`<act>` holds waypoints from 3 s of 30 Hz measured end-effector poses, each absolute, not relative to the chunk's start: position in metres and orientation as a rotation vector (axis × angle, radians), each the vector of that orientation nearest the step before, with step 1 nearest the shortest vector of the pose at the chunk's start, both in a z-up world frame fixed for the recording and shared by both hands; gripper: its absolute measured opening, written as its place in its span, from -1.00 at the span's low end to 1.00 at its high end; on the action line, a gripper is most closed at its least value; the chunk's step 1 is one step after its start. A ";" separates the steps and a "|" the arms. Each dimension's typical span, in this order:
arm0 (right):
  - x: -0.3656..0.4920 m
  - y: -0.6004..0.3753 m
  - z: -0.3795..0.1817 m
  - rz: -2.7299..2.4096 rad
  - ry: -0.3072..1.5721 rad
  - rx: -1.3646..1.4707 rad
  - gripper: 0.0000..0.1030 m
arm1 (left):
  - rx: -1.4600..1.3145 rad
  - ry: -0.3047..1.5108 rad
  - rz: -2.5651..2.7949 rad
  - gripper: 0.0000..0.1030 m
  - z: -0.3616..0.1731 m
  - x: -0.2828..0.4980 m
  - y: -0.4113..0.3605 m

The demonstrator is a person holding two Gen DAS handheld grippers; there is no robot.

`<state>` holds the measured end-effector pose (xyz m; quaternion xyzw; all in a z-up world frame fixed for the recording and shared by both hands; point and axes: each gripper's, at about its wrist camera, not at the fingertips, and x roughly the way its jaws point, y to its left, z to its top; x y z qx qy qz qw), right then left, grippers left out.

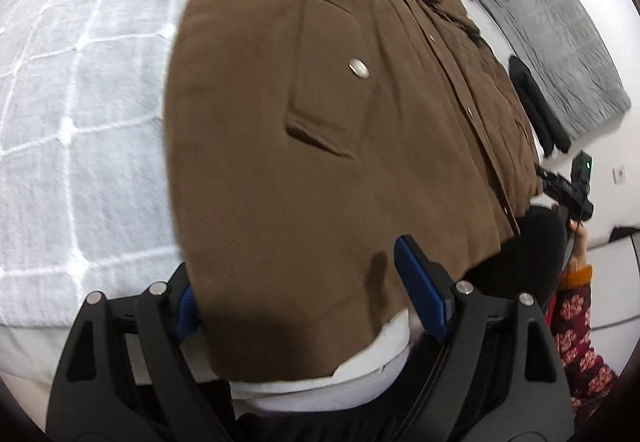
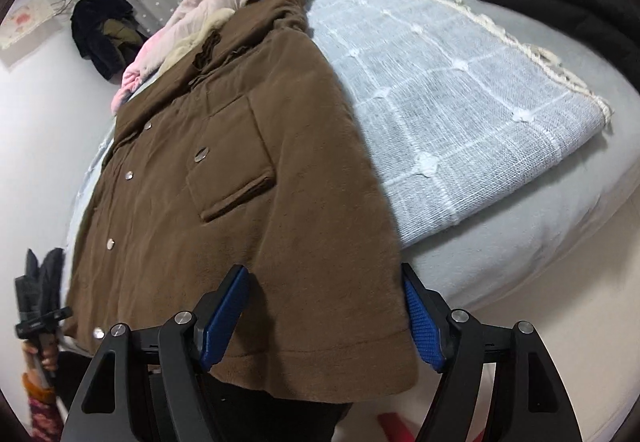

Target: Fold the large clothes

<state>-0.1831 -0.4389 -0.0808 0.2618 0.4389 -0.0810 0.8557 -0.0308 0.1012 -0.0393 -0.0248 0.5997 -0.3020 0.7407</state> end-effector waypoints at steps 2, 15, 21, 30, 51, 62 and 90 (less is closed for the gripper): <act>-0.185 -0.437 -0.082 -0.194 0.906 0.562 0.47 | -0.008 1.288 -0.665 0.64 -0.039 -0.036 0.096; -0.196 -0.427 -0.078 -0.173 0.818 0.688 -0.61 | -0.134 1.319 -0.671 -0.31 -0.038 -0.033 0.095; -0.201 -0.429 -0.069 -0.107 0.717 0.771 -0.75 | -0.198 1.265 -0.683 -0.47 -0.017 -0.031 0.076; -0.181 -0.427 0.013 0.000 0.500 0.746 -0.78 | -0.320 1.042 -0.745 -0.52 0.069 -0.006 0.067; 0.001 -0.495 0.064 -0.079 0.407 0.814 -0.79 | -0.462 0.886 -0.591 -0.52 0.096 0.190 0.065; 0.103 -0.530 -0.059 -0.263 0.561 0.910 -0.77 | -0.430 1.076 -0.396 -0.43 -0.033 0.280 0.030; 0.133 -0.523 -0.045 -0.407 0.735 0.503 0.28 | 0.005 0.996 -0.354 0.34 -0.011 0.276 0.015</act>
